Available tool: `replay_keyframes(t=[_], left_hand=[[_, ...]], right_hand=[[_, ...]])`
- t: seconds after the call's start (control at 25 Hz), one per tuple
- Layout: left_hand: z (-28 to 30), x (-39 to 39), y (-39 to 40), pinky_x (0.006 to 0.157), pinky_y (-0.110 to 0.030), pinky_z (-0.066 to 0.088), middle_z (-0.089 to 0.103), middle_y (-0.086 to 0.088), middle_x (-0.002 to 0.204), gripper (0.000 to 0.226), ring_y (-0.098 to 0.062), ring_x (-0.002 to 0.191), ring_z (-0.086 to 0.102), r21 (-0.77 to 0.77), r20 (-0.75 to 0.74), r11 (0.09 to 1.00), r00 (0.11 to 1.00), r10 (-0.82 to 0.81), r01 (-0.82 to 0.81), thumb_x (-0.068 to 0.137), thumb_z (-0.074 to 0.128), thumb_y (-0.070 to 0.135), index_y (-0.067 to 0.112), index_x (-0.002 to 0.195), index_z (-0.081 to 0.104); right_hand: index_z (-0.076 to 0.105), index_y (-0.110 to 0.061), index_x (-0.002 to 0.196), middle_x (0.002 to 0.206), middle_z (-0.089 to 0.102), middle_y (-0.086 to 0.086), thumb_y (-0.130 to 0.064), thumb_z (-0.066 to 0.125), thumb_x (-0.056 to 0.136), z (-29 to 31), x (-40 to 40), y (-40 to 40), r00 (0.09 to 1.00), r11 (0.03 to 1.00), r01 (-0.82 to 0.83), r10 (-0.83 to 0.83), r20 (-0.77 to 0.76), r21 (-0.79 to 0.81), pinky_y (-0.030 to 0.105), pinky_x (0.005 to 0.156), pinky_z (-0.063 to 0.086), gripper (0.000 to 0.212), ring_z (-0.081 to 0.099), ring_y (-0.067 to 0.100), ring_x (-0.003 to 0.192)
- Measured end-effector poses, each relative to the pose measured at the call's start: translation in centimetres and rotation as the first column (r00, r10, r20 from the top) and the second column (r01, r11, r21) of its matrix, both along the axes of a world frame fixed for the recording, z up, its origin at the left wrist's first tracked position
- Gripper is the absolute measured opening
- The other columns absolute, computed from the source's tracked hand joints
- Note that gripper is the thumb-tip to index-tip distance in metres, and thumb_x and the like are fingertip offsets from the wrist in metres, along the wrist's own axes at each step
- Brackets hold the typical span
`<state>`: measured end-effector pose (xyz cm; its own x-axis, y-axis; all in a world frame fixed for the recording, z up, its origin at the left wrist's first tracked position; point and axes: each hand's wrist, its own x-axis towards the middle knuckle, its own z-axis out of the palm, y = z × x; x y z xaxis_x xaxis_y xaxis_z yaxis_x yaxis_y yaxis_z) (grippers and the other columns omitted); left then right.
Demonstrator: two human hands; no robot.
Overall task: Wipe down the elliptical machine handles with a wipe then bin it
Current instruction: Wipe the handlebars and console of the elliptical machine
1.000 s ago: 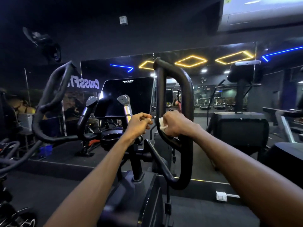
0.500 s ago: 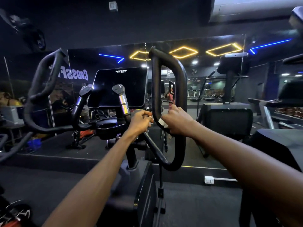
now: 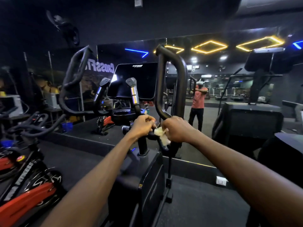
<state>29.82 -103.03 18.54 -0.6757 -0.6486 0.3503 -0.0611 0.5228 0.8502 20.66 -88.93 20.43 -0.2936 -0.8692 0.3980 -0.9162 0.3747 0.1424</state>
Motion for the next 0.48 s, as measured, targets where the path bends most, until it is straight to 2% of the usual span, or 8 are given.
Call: replay_keyframes(t=[0.08,0.2,0.24,0.28,0.32,0.36,0.4,0.48], left_hand=[[-1.2,2.0,1.5,0.039,-0.017,0.039,0.061,-0.003,0.072,0.018,-0.015,0.055,0.056,0.041,-0.002,0.999,1.000,0.024,-0.023,0.097,0.054,0.018,0.011,0.086,0.066],[-3.3,5.5,3.3,0.049,-0.024,0.039,0.056,-0.006,0.066,0.028,-0.013,0.053,0.050,0.099,-0.038,0.993,0.997,0.068,-0.064,0.097,0.058,0.026,0.009,0.074,0.061],[-4.0,7.0,3.5,0.052,-0.025,0.039,0.056,-0.005,0.064,0.029,-0.011,0.054,0.048,0.085,-0.062,0.990,0.991,0.121,-0.116,0.094,0.061,0.023,0.010,0.069,0.058],[-4.8,8.6,3.5,0.053,-0.024,0.039,0.056,-0.003,0.063,0.028,-0.009,0.056,0.048,0.065,-0.085,0.982,0.979,0.183,-0.178,0.092,0.064,0.019,0.011,0.066,0.057],[-5.4,10.6,3.7,0.055,-0.022,0.039,0.058,-0.001,0.065,0.024,-0.009,0.059,0.049,0.041,-0.092,0.967,0.963,0.254,-0.252,0.090,0.066,0.016,0.012,0.068,0.059],[-6.0,12.7,3.8,0.058,-0.023,0.042,0.060,-0.001,0.069,0.017,-0.010,0.064,0.052,0.022,-0.095,0.948,0.943,0.319,-0.318,0.089,0.066,0.015,0.013,0.073,0.063],[-6.4,14.8,3.8,0.064,-0.027,0.046,0.063,0.000,0.074,0.010,-0.012,0.069,0.055,0.015,-0.090,0.929,0.925,0.369,-0.369,0.088,0.066,0.015,0.016,0.079,0.066],[-7.4,18.9,3.7,0.070,-0.036,0.053,0.068,-0.002,0.078,0.010,-0.015,0.074,0.060,0.037,-0.100,0.897,0.891,0.442,-0.441,0.086,0.065,0.013,0.022,0.084,0.071]], right_hand=[[0.072,-0.023,0.097,0.100,0.070,0.008,-0.017,0.060,0.078,-0.7,0.8,0.3,0.955,0.983,-0.064,0.111,0.275,-0.172,0.034,0.079,0.053,0.023,0.065,0.031,0.098],[0.076,-0.018,0.092,0.077,0.067,-0.007,-0.013,0.070,0.076,-2.3,3.6,0.0,0.822,0.938,-0.130,0.283,0.494,-0.320,0.008,0.061,0.043,0.018,0.062,0.003,0.071],[0.077,-0.017,0.090,0.074,0.065,-0.012,-0.010,0.071,0.076,-2.9,4.9,-0.2,0.744,0.925,-0.149,0.337,0.577,-0.349,0.006,0.059,0.042,0.017,0.059,-0.002,0.066],[0.078,-0.014,0.089,0.075,0.067,-0.012,-0.007,0.071,0.076,-3.5,6.3,-0.6,0.633,0.912,-0.156,0.387,0.671,-0.380,0.008,0.062,0.047,0.017,0.059,-0.004,0.064],[0.078,-0.012,0.087,0.077,0.069,-0.006,-0.004,0.068,0.076,-4.3,7.9,-1.1,0.502,0.897,-0.151,0.432,0.749,-0.416,0.018,0.067,0.055,0.017,0.061,-0.001,0.064],[0.078,-0.011,0.084,0.077,0.070,0.000,-0.001,0.065,0.077,-5.0,9.7,-1.5,0.388,0.887,-0.136,0.458,0.800,-0.442,0.028,0.065,0.058,0.018,0.062,0.006,0.062],[0.077,-0.012,0.082,0.072,0.070,0.002,0.000,0.064,0.080,-5.7,11.4,-2.0,0.322,0.877,-0.126,0.478,0.817,-0.463,0.031,0.058,0.056,0.018,0.061,0.011,0.058],[0.073,-0.014,0.079,0.068,0.069,0.002,0.000,0.068,0.081,-7.2,14.8,-3.0,0.290,0.861,-0.099,0.505,0.813,-0.499,0.027,0.050,0.051,0.014,0.061,0.011,0.056]])
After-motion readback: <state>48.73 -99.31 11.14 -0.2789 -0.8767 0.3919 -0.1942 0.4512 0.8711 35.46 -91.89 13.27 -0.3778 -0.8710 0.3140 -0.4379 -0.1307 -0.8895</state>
